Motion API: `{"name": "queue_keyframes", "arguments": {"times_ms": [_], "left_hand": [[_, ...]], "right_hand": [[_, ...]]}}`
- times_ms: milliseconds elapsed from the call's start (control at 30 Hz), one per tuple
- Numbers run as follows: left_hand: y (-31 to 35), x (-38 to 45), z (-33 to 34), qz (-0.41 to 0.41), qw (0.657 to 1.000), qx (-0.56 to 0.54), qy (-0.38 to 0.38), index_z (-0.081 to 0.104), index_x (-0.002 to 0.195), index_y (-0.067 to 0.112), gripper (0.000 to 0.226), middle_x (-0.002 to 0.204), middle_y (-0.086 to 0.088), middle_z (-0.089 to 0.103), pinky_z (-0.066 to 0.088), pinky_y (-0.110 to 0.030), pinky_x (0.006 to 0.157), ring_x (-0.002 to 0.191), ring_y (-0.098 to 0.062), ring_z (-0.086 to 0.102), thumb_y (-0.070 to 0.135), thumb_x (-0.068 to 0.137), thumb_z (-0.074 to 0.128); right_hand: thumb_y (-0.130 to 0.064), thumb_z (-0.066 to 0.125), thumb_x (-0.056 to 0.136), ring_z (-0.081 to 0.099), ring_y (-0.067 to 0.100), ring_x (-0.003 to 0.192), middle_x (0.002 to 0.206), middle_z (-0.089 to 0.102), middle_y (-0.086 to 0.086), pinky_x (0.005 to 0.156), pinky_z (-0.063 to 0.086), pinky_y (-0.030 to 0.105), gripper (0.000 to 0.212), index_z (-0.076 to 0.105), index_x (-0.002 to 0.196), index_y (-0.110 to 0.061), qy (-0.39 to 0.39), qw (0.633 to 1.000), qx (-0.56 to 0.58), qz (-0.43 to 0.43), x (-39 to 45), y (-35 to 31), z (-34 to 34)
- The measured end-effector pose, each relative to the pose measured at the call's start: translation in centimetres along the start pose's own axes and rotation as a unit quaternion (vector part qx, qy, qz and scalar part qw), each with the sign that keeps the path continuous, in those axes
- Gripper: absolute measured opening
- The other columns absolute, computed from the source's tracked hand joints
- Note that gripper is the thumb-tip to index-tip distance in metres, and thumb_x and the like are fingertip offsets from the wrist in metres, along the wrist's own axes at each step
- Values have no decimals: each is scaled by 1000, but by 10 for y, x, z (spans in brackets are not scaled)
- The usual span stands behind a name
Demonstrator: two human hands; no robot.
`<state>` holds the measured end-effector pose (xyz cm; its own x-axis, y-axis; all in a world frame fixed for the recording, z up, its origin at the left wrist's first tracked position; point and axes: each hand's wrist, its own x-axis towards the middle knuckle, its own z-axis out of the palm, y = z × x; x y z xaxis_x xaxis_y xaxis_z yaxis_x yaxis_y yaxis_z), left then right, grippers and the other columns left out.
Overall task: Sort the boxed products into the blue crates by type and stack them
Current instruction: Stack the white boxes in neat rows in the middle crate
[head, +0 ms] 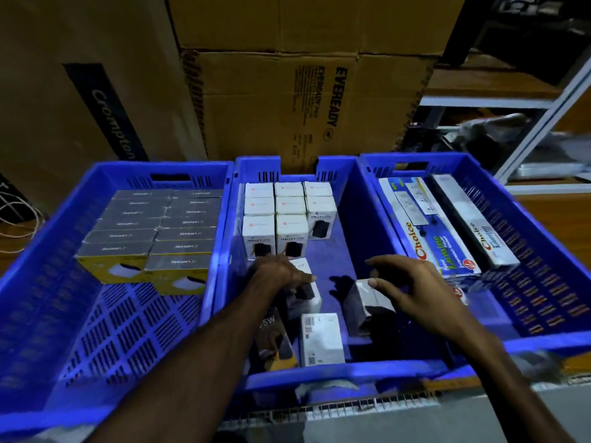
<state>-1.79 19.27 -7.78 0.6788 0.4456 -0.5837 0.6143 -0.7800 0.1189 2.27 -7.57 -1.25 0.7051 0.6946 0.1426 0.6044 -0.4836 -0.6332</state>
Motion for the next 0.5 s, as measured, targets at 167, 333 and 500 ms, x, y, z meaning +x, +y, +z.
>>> {"name": "queue_keyframes", "arguments": {"times_ms": [167,333,500], "left_hand": [[17,-6,18,-65,982,-175,31,34,154,9,117,159,-12,41,48,-44,109,143,-35,45,73,66,78],[32,-21,22,-80,963,-243,85,30,151,8,113,150,-14,49,51,-43,103,135,-37,49,61,66,83],[39,-63,6,-13,945,-269,186,27,137,21,106,113,-8,62,59,-45,83,104,-35,63,71,57,77]], "right_hand": [[-33,73,93,72,4,89,94,75,-14,79,56,28,29,71,120,-22,-7,999,37,-10,6,9,2],[-25,74,93,73,4,86,92,77,-12,80,57,26,26,72,118,-19,-6,997,80,-18,13,12,-1],[-22,74,93,71,-2,87,95,76,-13,77,54,15,29,71,122,-20,18,993,115,-5,20,12,-8]]}}
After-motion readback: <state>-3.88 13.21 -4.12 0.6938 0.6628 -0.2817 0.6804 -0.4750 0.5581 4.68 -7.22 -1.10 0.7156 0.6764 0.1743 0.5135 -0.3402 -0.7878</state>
